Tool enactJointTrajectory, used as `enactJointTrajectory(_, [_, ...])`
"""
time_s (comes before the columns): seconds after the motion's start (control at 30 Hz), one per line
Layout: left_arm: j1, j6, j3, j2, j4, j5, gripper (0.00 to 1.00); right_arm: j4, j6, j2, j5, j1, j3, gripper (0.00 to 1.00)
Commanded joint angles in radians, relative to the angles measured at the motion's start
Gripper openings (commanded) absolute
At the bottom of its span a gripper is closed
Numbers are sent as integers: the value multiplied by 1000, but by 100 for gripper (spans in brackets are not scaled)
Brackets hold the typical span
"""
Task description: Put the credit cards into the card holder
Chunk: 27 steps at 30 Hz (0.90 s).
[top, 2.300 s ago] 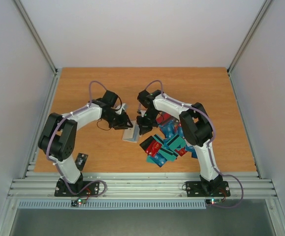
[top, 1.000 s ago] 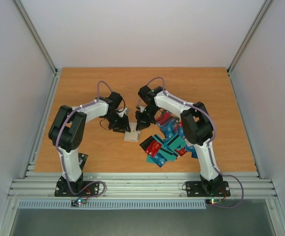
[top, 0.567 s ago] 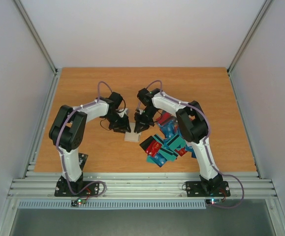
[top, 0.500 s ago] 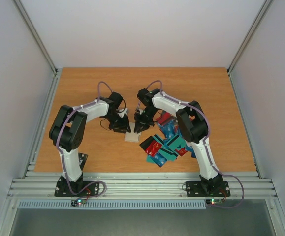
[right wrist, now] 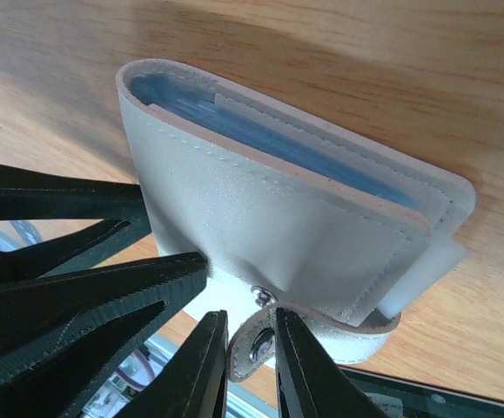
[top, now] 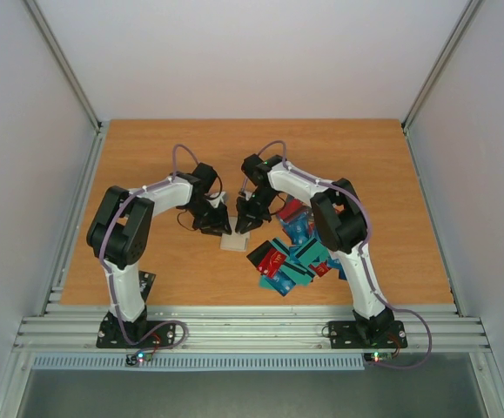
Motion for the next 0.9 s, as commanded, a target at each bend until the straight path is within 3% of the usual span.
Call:
enactJointTrajectory(0.0, [-9,-2,-10,11,21,18,32,7,24,22,1,-3,26,16])
enactJointTrajectory(0.87, [-9,7,-24,7,24,40,30,-27,88,74,106,-2,69,19])
